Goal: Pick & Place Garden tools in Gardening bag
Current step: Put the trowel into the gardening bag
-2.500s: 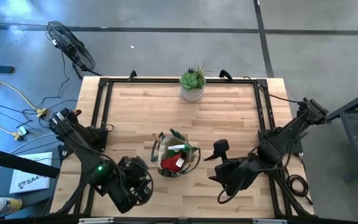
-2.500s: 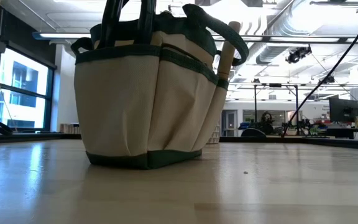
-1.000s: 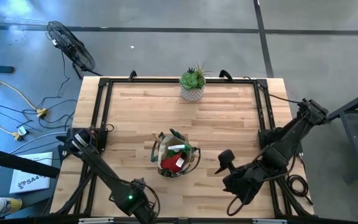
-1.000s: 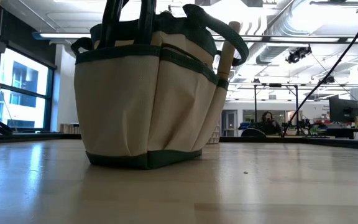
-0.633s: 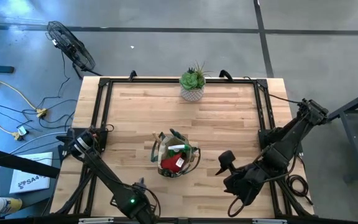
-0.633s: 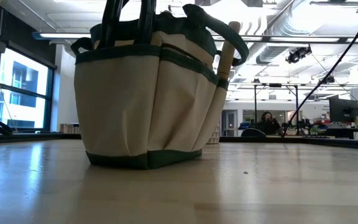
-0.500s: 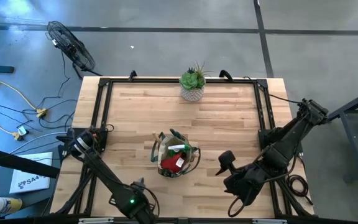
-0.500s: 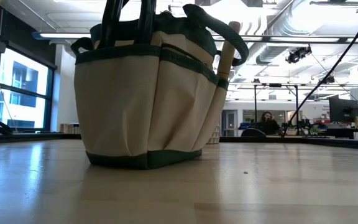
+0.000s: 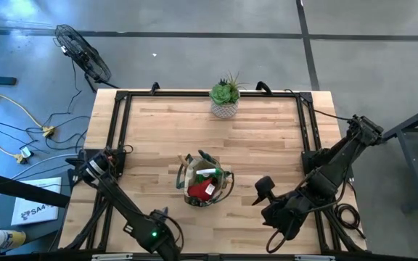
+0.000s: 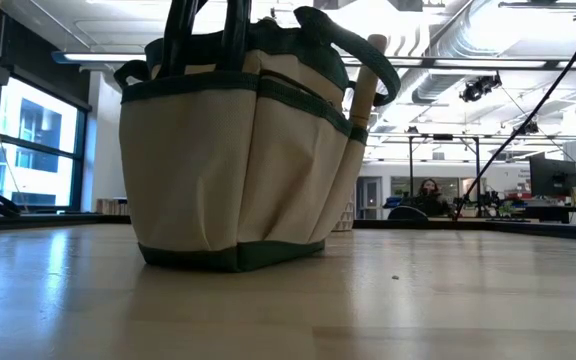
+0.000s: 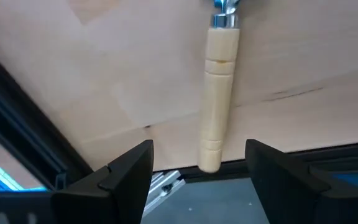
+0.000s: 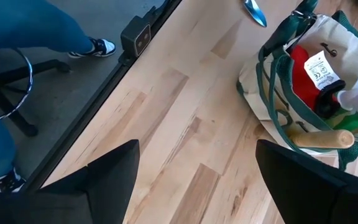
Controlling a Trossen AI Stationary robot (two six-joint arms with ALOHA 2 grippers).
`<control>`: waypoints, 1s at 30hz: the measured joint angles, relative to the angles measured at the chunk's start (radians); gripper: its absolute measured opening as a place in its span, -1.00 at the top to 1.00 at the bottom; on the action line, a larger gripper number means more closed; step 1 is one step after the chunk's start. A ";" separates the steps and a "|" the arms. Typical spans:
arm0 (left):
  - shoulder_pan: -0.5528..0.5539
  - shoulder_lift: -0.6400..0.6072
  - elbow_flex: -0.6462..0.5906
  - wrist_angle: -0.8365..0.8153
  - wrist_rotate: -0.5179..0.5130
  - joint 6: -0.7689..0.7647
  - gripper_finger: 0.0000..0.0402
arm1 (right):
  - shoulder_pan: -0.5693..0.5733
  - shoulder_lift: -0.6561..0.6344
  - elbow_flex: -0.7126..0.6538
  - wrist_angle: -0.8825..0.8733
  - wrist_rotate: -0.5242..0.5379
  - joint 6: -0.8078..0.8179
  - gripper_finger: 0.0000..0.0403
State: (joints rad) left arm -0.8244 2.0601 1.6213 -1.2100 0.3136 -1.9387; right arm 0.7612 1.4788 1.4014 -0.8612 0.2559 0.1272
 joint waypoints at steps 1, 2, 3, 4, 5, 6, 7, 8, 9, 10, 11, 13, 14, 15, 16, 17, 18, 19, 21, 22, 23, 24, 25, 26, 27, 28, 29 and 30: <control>-0.001 0.000 -0.016 0.022 0.009 -0.001 -0.22 | 0.000 0.000 0.000 0.000 0.001 0.000 -0.56; -0.001 0.000 -0.031 0.044 0.017 -0.002 -0.22 | 0.000 0.000 0.000 0.000 0.002 0.000 -0.56; -0.002 0.000 -0.046 0.065 0.018 -0.002 -0.22 | 0.000 0.000 0.000 0.000 0.002 0.000 -0.56; -0.002 0.000 -0.062 0.089 0.017 -0.003 -0.22 | 0.000 0.000 0.000 0.000 0.003 0.000 -0.56; -0.002 0.000 -0.077 0.117 0.017 -0.002 -0.22 | 0.000 0.000 0.000 0.001 0.003 0.000 -0.56; -0.001 0.000 -0.091 0.148 0.017 -0.002 -0.22 | 0.000 0.000 0.000 0.002 0.003 0.000 -0.56; -0.001 0.000 -0.103 0.174 0.016 -0.002 -0.22 | 0.000 0.000 0.000 0.003 0.003 0.000 -0.56; -0.001 0.000 -0.114 0.195 0.009 -0.002 -0.22 | 0.000 0.000 0.000 0.003 0.003 0.000 -0.56; -0.001 0.000 -0.125 0.210 0.004 -0.003 -0.22 | 0.000 0.000 0.000 0.003 0.003 0.000 -0.56; -0.001 0.000 -0.135 0.225 0.001 -0.003 -0.22 | 0.000 0.000 0.000 0.004 0.003 0.000 -0.56; 0.000 0.000 -0.146 0.247 0.001 -0.003 -0.22 | 0.000 0.000 0.000 0.004 0.003 0.000 -0.56; 0.000 0.000 -0.167 0.285 0.012 -0.008 -0.22 | 0.000 0.000 0.000 0.004 0.003 0.000 -0.56; 0.001 -0.003 -0.176 0.295 0.017 -0.011 -0.22 | 0.000 0.000 0.000 0.004 0.003 0.000 -0.56; 0.001 -0.003 -0.180 0.301 0.023 -0.011 -0.22 | 0.000 0.000 0.000 0.004 0.003 0.000 -0.56; 0.001 -0.003 -0.183 0.303 0.031 -0.012 -0.22 | 0.000 0.000 0.000 0.004 0.003 0.001 -0.56; 0.001 -0.003 -0.185 0.304 0.038 -0.012 -0.22 | 0.000 0.000 0.000 0.004 0.003 0.001 -0.56; 0.002 -0.004 -0.186 0.303 0.042 -0.012 -0.22 | 0.000 0.000 0.000 0.004 0.003 0.001 -0.56; 0.002 -0.004 -0.186 0.304 0.043 -0.012 -0.22 | 0.000 0.000 0.000 0.004 0.003 0.002 -0.56; 0.001 -0.004 -0.186 0.304 0.044 -0.015 -0.18 | 0.000 0.000 0.000 0.008 0.003 0.002 -0.56; 0.001 -0.004 -0.186 0.305 0.044 -0.015 -0.14 | 0.000 0.000 0.000 0.012 0.003 0.001 -0.56; 0.001 -0.003 -0.186 0.306 0.044 -0.015 -0.10 | 0.000 0.000 0.000 0.015 0.003 0.001 -0.56; 0.001 -0.003 -0.186 0.308 0.043 -0.015 -0.04 | 0.000 0.000 0.000 0.018 0.003 0.000 -0.56; 0.001 -0.003 -0.186 0.310 0.041 -0.015 0.03 | 0.000 0.000 0.000 0.021 0.003 0.000 -0.56; 0.001 -0.003 -0.186 0.310 0.037 -0.014 0.10 | 0.000 0.000 0.000 0.022 0.003 0.000 -0.56; 0.001 -0.002 -0.186 0.311 0.032 -0.015 0.18 | 0.000 0.000 0.000 0.022 0.003 0.000 -0.56; 0.000 -0.002 -0.186 0.311 0.028 -0.015 0.26 | 0.000 0.000 0.000 0.022 0.002 0.000 -0.56; 0.000 -0.002 -0.186 0.311 0.024 -0.014 0.35 | 0.000 0.000 0.000 0.023 0.003 0.000 -0.56; -0.001 -0.002 -0.186 0.311 0.022 -0.015 0.44 | 0.000 0.000 0.000 0.024 0.002 0.000 -0.56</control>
State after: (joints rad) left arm -0.8249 2.0581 1.4349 -0.8989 0.3354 -1.9533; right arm 0.7612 1.4788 1.4014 -0.8377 0.2583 0.1272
